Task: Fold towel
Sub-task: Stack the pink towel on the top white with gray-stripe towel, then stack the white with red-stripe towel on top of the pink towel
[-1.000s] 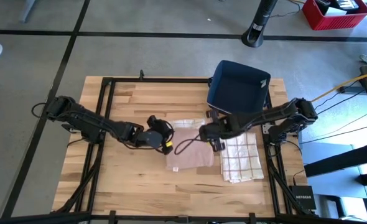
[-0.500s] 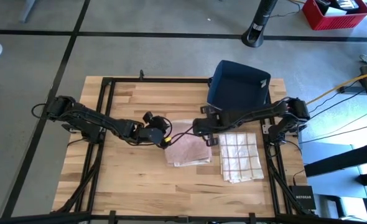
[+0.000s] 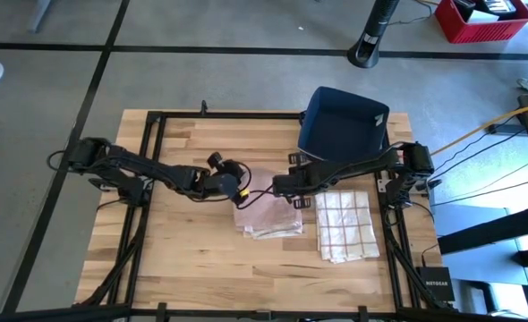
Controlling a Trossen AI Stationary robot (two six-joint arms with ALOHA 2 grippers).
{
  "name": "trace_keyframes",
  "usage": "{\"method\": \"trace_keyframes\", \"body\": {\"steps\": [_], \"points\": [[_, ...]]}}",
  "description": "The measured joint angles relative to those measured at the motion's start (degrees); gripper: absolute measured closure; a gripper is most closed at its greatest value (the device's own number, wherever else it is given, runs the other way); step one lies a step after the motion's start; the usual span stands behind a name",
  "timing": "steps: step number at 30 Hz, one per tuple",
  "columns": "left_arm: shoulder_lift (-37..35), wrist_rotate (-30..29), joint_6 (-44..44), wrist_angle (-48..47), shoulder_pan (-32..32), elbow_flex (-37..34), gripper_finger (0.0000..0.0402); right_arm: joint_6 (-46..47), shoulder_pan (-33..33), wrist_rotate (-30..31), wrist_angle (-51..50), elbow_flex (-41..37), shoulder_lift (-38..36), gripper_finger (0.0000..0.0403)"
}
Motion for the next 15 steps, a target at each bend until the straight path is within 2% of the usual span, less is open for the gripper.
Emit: {"method": "trace_keyframes", "body": {"steps": [4,11,15], "points": [[2.15,1.6,-0.27,0.1,2.36,0.0,0.0327,1.31,-0.24,-0.07,-0.21,0.0,0.0,0.0254],[3.11,11.09,-0.89,-0.52,4.07,0.04,0.0238,3.12,-1.38,-0.43,-2.38,0.02,-0.36,0.0204],[1.1,15.02,-1.37,-1.23,3.09,0.96,0.0213,6.6,-1.37,-6.07,-4.76,0.02,-2.03,0.0195]]}}
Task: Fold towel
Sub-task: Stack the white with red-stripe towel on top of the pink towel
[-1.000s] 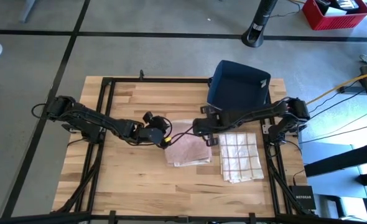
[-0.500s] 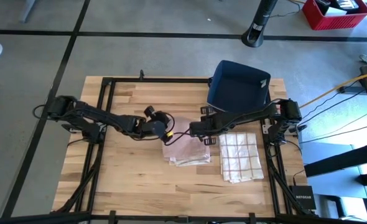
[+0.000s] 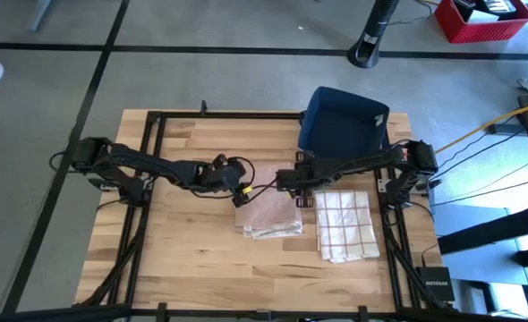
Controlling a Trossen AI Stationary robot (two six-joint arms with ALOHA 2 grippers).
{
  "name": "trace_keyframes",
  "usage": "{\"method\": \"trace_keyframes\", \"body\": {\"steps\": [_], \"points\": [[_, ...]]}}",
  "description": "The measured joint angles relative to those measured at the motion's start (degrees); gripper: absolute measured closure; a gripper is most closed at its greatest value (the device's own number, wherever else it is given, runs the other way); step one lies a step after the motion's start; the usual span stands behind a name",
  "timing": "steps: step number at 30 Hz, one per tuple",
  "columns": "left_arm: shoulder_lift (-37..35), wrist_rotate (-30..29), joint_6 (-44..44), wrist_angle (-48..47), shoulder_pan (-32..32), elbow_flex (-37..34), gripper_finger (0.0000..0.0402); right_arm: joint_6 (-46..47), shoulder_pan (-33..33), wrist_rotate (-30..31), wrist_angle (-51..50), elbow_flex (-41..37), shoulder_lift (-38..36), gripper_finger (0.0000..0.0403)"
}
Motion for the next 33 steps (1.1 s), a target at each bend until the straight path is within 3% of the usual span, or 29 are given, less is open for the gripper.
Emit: {"method": "trace_keyframes", "body": {"steps": [2,5,10,17,21,24,29,33], "points": [[-0.6,0.79,-0.09,0.76,-1.7,0.09,0.021,0.84,0.81,-5.57,1.31,0.0,-0.96,0.0194],[0.44,1.75,-0.6,1.31,-5.04,0.11,0.0209,1.5,2.71,-10.7,11.44,-1.98,-1.64,0.0194],[6.13,1.79,-1.47,1.99,-9.55,0.13,0.0208,0.85,5.31,-11.05,28.43,-10.26,-0.6,0.0194],[15.0,1.58,-2.29,4.7,-13.07,0.11,0.0208,7.78,7.8,-10.98,33.56,-17.2,0.03,0.0194],[16.01,-0.05,-3.64,1.32,-13.37,0.57,0.0208,9.37,8.65,-10.94,36.34,-18.91,0.41,0.0194],[14.77,-1.96,-5.81,-0.44,-13.81,0.2,0.0208,11.66,8.69,-11.5,31.37,-16.02,-0.16,0.0194],[10.81,-2.2,-4.92,-1.99,-15.91,-0.04,0.0208,14.5,9.32,-15.02,11.2,-4.59,-4.69,0.0194],[8.83,-2.42,-4.93,-2.47,-17.82,-0.02,0.0208,16.9,11.13,-11.48,-3.33,-1.8,-8.59,0.0194]]}}
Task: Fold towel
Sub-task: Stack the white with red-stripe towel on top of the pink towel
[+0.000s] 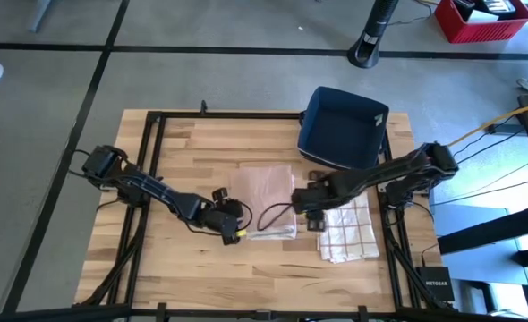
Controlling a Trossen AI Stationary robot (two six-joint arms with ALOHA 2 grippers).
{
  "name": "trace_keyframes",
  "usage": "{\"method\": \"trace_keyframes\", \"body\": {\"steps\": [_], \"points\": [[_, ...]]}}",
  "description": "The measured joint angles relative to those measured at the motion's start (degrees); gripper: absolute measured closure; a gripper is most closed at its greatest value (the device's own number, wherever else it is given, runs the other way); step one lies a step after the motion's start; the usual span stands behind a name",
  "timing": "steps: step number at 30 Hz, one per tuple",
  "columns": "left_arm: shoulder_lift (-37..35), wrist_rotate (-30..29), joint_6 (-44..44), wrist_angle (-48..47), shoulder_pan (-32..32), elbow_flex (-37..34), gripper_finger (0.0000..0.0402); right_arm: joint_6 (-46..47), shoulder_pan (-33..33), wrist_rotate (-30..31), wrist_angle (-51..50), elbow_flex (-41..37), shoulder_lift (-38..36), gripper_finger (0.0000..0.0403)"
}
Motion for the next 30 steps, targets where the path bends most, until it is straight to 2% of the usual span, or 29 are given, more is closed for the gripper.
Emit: {"method": "trace_keyframes", "body": {"steps": [5,10,15,19,23,30], "points": [[-0.59,-0.37,0.32,0.57,-1.25,0.04,0.0208,1.25,-1.23,-0.6,-3.14,-8.63,-4.39,0.02],[-0.57,-0.42,0.28,0.67,-1.21,0.04,0.0208,-3.37,-7.52,-1.66,2.83,-19.65,-6.36,0.0221],[-0.57,-0.42,0.28,0.72,-1.24,0.04,0.0208,-8.97,-13.45,-4.72,11.67,-26.3,-6.17,0.0228],[-0.57,-0.44,0.21,0.78,-1.22,0.04,0.0208,-9.35,-14.93,-12.65,16.28,-28.88,-6.16,0.0228],[-0.57,-0.44,-0.03,0.85,-1.22,0.04,0.0208,-2.59,-10.32,-19.6,22.45,-30.13,-6.16,0.0228],[-0.57,-0.16,-0.79,0.78,-1.26,0.2,0.0208,5.99,2.87,-18.94,39.9,-30.42,-3.25,0.0228]]}}
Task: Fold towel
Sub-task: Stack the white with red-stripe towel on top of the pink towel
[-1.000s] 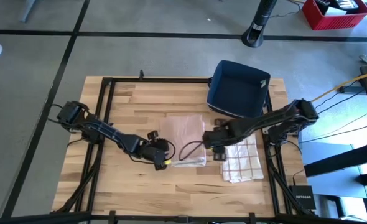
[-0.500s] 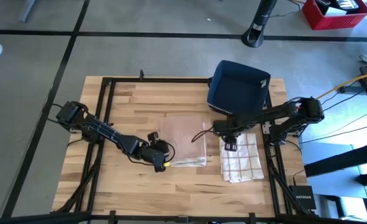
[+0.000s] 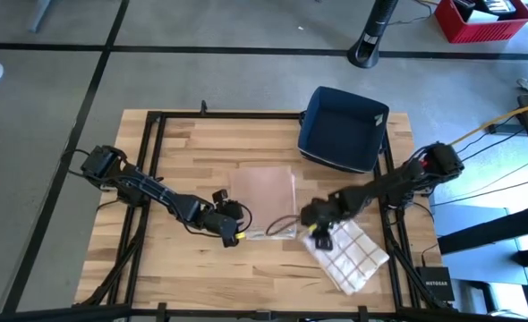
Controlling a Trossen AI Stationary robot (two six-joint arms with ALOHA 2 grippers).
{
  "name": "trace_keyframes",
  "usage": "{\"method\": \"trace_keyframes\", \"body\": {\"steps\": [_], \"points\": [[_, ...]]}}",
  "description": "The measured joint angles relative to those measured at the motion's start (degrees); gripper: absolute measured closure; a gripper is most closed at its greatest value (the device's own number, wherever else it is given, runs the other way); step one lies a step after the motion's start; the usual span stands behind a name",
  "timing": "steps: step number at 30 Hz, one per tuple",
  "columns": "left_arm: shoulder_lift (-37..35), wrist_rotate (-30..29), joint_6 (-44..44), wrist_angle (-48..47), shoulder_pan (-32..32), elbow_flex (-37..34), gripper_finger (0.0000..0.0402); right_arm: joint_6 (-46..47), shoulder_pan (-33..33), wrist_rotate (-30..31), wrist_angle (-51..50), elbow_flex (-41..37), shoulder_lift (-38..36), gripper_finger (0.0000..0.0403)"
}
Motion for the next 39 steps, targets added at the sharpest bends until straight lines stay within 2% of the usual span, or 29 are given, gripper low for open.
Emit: {"method": "trace_keyframes", "body": {"steps": [4,7,12,17,22,24,27,30,36,39], "points": [[-0.01,0.07,0.72,-1.64,-0.68,1.17,0.0208,1.88,5.36,2.79,9.8,0.82,4.93,0.0228],[-0.81,0.16,0.37,-6.57,-1.44,2.72,0.0208,1.54,7.59,3.03,10.21,4.16,8.29,0.0228],[-3.54,-0.04,-2.1,-9.53,-2.64,4.71,0.0208,-1.28,7.37,3.13,-7.98,13.73,8.54,0.0228],[-4.1,-0.23,-2.64,-0.7,-3.82,5.44,0.0208,-3.17,6.57,9.23,-27.41,23.03,7.32,0.0228],[-0.87,3.16,-1.56,12.69,-4.48,5.5,0.0208,1.25,6.7,16.21,-39.06,21.6,5.26,0.0228],[1.17,3.44,-0.85,17.39,-4.8,5.5,0.0208,4.02,7.24,15.59,-39.76,18.27,4.78,0.0228],[4.4,5.39,-0.99,22.84,-5.16,5.51,0.0208,8.46,9.06,10.0,-36.97,13.87,4.19,0.0228],[8.07,5.99,-2.79,24.66,-6.0,7.0,0.0208,13.26,12.55,5.76,-29.55,10.41,4.43,0.0228],[15.0,6.08,-8.21,25.25,-7.36,12.89,0.0208,22.82,17.34,7.62,-6.57,5.72,4.75,0.0228],[18.09,6.06,-12.38,25.31,-7.72,16.08,0.0208,25.55,18.55,9.32,0.01,5.75,6.92,0.0228]]}}
